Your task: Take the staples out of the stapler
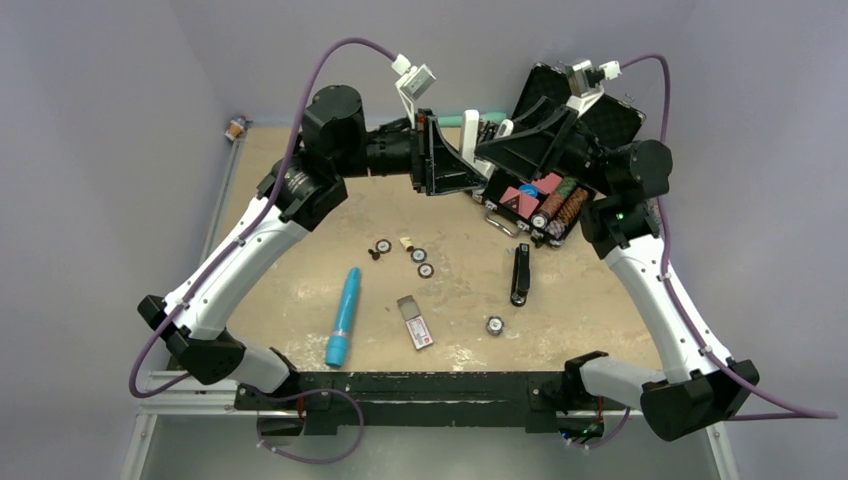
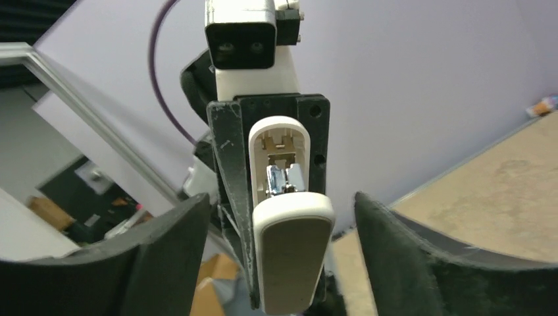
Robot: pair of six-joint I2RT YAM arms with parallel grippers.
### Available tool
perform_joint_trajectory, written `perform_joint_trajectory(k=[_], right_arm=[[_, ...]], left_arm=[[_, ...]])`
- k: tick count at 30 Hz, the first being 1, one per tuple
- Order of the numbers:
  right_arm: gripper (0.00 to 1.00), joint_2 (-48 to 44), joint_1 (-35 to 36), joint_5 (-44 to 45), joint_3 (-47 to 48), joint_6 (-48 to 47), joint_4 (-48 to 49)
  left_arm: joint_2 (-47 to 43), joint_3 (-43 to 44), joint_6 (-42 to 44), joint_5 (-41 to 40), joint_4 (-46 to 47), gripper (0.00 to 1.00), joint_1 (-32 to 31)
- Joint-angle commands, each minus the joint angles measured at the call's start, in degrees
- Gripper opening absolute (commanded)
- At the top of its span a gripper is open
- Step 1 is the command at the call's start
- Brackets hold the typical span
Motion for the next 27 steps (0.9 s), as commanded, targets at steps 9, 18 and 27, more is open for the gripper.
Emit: perform_joint_trajectory(k=[9, 18, 27], right_arm=[[0.99, -3.1, 0.3, 6.8, 3.5, -16.2, -23.0], [0.99, -4.4, 0.0, 14.1, 4.5, -25.8, -39.1], [0.99, -6.9, 0.0, 16.4, 0.1, -27.6, -44.6]], left_arm=[[-6.4, -2.0, 4.7, -12.8, -10.6, 0.00, 1.9], [-11.1, -7.2, 7.4, -28.0, -27.1, 0.00, 9.7], [-9.9, -15.0, 6.3, -51.1, -38.4, 0.00, 13.0]])
